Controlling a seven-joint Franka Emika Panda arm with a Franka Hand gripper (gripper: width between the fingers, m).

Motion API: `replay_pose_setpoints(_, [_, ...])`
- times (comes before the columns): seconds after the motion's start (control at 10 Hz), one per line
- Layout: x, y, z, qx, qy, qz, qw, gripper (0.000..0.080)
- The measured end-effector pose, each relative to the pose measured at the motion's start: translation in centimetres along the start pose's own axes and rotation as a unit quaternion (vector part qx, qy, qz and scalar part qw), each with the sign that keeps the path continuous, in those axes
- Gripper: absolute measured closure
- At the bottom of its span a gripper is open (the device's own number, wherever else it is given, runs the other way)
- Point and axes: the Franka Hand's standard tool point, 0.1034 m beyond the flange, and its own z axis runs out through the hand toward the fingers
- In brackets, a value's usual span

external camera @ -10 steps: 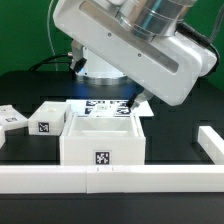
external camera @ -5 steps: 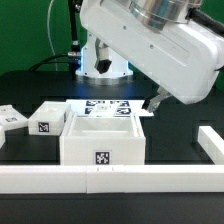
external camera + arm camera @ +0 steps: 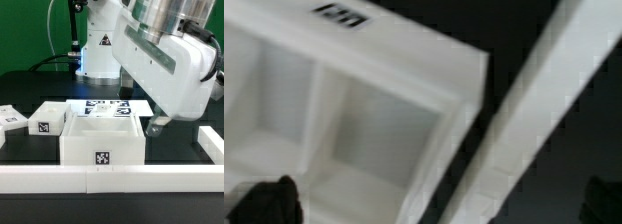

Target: Assemble cabinet

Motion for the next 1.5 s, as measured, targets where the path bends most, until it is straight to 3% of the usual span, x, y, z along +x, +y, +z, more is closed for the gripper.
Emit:
replay_pose_setpoints(0.1, [-0.6,0.0,-0.5,-0.003,-0.001,0.013,1.0,0.0003])
replay_pose_setpoints(0.2, [-1.5,0.5,-1.4,-0.033,-0.003,0.011,0.999,0.0003])
replay_pose_setpoints(0.3, [-1.8,-0.1,-1.3,-0.022,-0.009,0.018,1.0,0.0003])
replay_pose_setpoints(0.4, [-1.7,-0.1,-1.1,-0.022,-0.009,0.012,1.0,0.0003])
replay_pose_setpoints(0.5, [-1.4,-0.9,-0.8,0.007,-0.014,0.008,1.0,0.0003])
replay_pose_setpoints(0.6, [-0.2,-1.3,0.7,0.046,-0.017,0.017,0.999,0.0003])
replay_pose_setpoints(0.9, [0.7,-1.1,4.4,0.045,-0.005,-0.002,0.999,0.0003])
replay_pose_setpoints(1.0, [1.2,-0.8,4.9,0.042,-0.007,-0.006,0.999,0.0003])
replay_pose_setpoints(1.4, [0.8,-0.7,5.8,0.043,-0.017,0.003,0.999,0.0003])
replay_pose_setpoints(1.5, [0.7,-0.7,5.8,0.043,-0.018,0.0,0.999,0.0117])
